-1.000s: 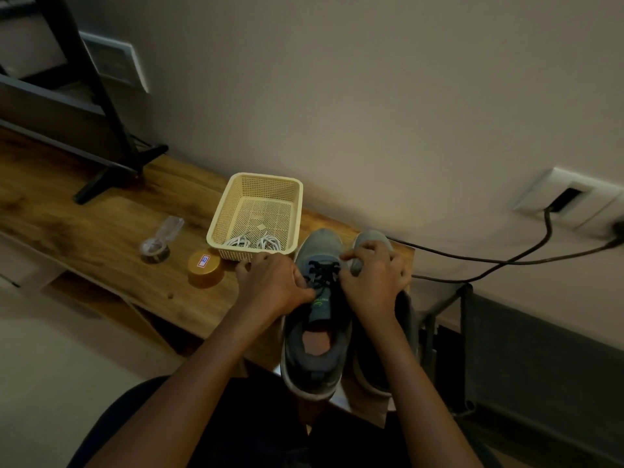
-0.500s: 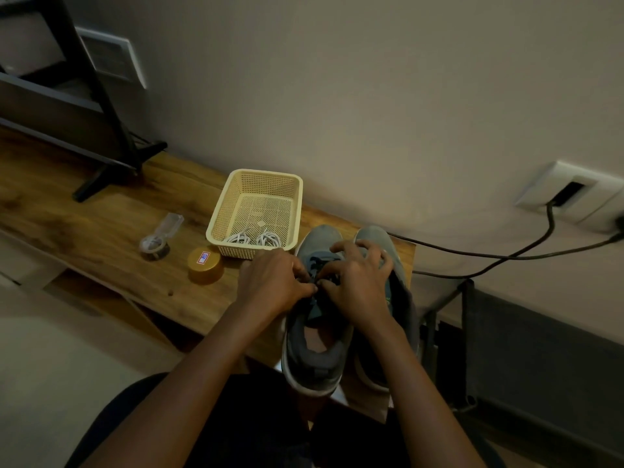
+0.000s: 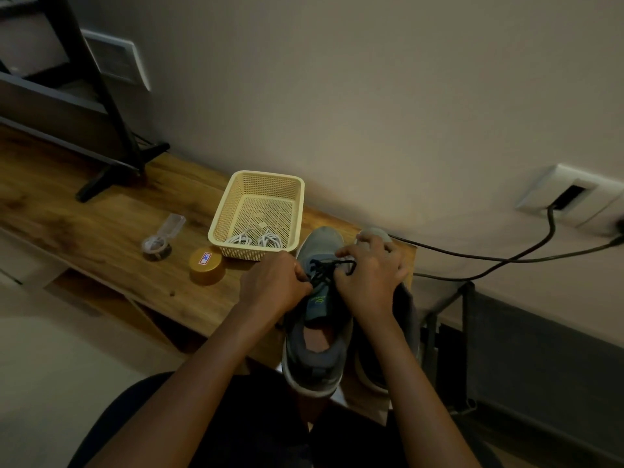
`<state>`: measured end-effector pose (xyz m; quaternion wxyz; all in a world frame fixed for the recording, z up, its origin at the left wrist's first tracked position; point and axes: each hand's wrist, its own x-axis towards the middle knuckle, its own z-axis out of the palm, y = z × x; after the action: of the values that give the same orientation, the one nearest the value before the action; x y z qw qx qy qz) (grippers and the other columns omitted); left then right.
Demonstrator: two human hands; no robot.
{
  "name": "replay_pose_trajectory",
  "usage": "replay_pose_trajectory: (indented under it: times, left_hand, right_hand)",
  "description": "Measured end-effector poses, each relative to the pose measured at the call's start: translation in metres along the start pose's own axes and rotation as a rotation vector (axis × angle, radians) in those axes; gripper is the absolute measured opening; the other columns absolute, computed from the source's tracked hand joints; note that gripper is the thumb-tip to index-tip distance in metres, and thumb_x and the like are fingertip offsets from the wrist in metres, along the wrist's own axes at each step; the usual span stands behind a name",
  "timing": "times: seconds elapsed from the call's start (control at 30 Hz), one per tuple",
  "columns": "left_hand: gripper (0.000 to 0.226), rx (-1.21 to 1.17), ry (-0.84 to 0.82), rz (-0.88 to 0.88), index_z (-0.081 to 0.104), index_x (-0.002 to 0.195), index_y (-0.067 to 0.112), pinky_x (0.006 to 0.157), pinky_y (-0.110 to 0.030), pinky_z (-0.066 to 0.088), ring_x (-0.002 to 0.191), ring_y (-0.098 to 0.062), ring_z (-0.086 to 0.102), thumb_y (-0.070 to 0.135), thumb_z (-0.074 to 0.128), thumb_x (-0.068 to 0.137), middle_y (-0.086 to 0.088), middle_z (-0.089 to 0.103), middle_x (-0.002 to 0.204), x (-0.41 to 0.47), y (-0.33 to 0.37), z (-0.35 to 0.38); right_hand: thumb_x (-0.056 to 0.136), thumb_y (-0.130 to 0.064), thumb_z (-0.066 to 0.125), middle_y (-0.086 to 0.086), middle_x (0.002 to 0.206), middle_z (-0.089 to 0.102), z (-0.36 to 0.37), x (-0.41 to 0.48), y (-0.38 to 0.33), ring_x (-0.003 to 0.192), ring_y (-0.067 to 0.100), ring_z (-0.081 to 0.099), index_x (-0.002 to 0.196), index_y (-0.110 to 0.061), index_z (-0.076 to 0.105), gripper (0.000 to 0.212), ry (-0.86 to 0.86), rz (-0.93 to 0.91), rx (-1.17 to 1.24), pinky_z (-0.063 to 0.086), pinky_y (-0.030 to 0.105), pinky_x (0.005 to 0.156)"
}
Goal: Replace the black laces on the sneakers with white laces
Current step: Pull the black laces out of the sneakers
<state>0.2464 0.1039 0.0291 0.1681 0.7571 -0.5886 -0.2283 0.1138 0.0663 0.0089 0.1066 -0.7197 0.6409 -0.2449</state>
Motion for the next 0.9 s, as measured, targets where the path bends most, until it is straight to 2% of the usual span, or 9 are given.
replay_pose_trajectory:
  times: [0.13, 0.23, 0.33, 0.47, 0.57, 0.63, 0.7, 0.8, 0.9]
  left_hand:
    - [0.023, 0.057, 0.044, 0.027, 0.074, 0.101, 0.026, 0.084, -0.04, 0.052, 0.101, -0.02, 0.059, 0.039, 0.07, 0.082, 0.0, 0.066, 0.11, 0.0, -0.0001, 0.0038]
    - [0.026, 0.228, 0.068, 0.044, 0.072, 0.103, 0.032, 0.106, -0.042, 0.027, 0.129, -0.021, 0.035, 0.046, 0.065, 0.082, 0.005, 0.05, 0.132, -0.0006, 0.0027, 0.0035]
    - [0.025, 0.279, 0.06, 0.03, 0.071, 0.103, 0.034, 0.114, -0.049, 0.005, 0.143, -0.021, 0.012, 0.046, 0.064, 0.083, 0.007, 0.035, 0.149, -0.0012, 0.0055, 0.0037]
    - [0.02, 0.251, 0.086, 0.002, 0.073, 0.098, 0.033, 0.114, -0.051, 0.001, 0.144, -0.02, 0.007, 0.044, 0.066, 0.083, 0.01, 0.035, 0.15, -0.0006, 0.0063, 0.0038]
    - [0.018, 0.247, 0.091, -0.012, 0.074, 0.094, 0.031, 0.113, -0.05, 0.001, 0.144, -0.02, 0.007, 0.043, 0.066, 0.082, 0.011, 0.037, 0.148, -0.0002, 0.0068, 0.0047]
    - [0.015, 0.239, 0.094, -0.018, 0.074, 0.089, 0.031, 0.113, -0.05, 0.001, 0.144, -0.019, 0.008, 0.041, 0.067, 0.081, 0.011, 0.039, 0.146, -0.0007, 0.0067, 0.0061]
    - [0.013, 0.238, 0.094, -0.015, 0.074, 0.087, 0.031, 0.113, -0.051, 0.002, 0.144, -0.019, 0.009, 0.04, 0.067, 0.081, 0.011, 0.039, 0.146, -0.0005, 0.0056, 0.0066]
    - [0.015, 0.221, 0.072, -0.013, 0.074, 0.09, 0.029, 0.112, -0.05, 0.006, 0.144, -0.021, 0.008, 0.04, 0.067, 0.083, 0.009, 0.037, 0.147, 0.0008, 0.0048, 0.0054]
    - [0.018, 0.191, 0.047, -0.008, 0.073, 0.096, 0.025, 0.113, -0.048, 0.01, 0.144, -0.02, 0.01, 0.037, 0.066, 0.084, 0.008, 0.039, 0.146, 0.0014, 0.0054, 0.004]
  right_hand:
    - [0.077, -0.024, 0.066, -0.003, 0.149, 0.029, 0.0017, -0.0043, -0.0021, 0.139, 0.03, 0.006, 0.1, -0.027, 0.07, 0.024, -0.174, -0.17, -0.093, 0.002, 0.05, 0.11]
    - [0.082, -0.032, 0.065, -0.005, 0.151, 0.026, 0.0038, -0.0063, -0.0015, 0.141, 0.03, 0.001, 0.102, -0.027, 0.07, 0.021, -0.248, -0.225, -0.193, -0.001, 0.052, 0.11]
    - [0.083, -0.029, 0.066, -0.005, 0.147, 0.035, 0.0045, -0.0041, 0.0013, 0.141, 0.031, 0.008, 0.098, -0.024, 0.073, 0.017, -0.23, -0.246, -0.196, 0.001, 0.053, 0.11]
    - [0.072, -0.022, 0.076, 0.002, 0.122, 0.059, 0.0083, -0.0057, 0.0005, 0.129, 0.036, 0.035, 0.075, -0.019, 0.074, 0.005, 0.006, -0.253, -0.159, 0.003, 0.058, 0.107]
    - [0.066, -0.018, 0.081, 0.004, 0.1, 0.065, 0.0051, -0.0022, 0.0026, 0.109, 0.035, 0.05, 0.066, -0.016, 0.071, 0.01, 0.271, -0.05, -0.076, 0.017, 0.055, 0.104]
    - [0.068, -0.017, 0.08, 0.005, 0.099, 0.064, 0.0013, -0.0001, 0.004, 0.106, 0.035, 0.048, 0.068, -0.014, 0.072, 0.009, 0.323, 0.049, -0.018, 0.024, 0.053, 0.1]
    - [0.073, -0.015, 0.074, 0.005, 0.109, 0.061, 0.001, -0.0005, 0.0035, 0.114, 0.033, 0.041, 0.077, -0.014, 0.072, 0.005, 0.243, 0.052, -0.004, 0.021, 0.05, 0.101]
    - [0.074, -0.013, 0.066, 0.002, 0.133, 0.048, 0.0027, -0.0029, -0.0001, 0.129, 0.03, 0.026, 0.094, -0.022, 0.07, 0.022, 0.06, -0.05, -0.006, 0.015, 0.05, 0.108]
    - [0.076, -0.018, 0.065, -0.001, 0.144, 0.039, 0.003, -0.0047, -0.0018, 0.137, 0.032, 0.014, 0.093, -0.026, 0.073, 0.021, -0.101, -0.185, -0.062, 0.004, 0.052, 0.11]
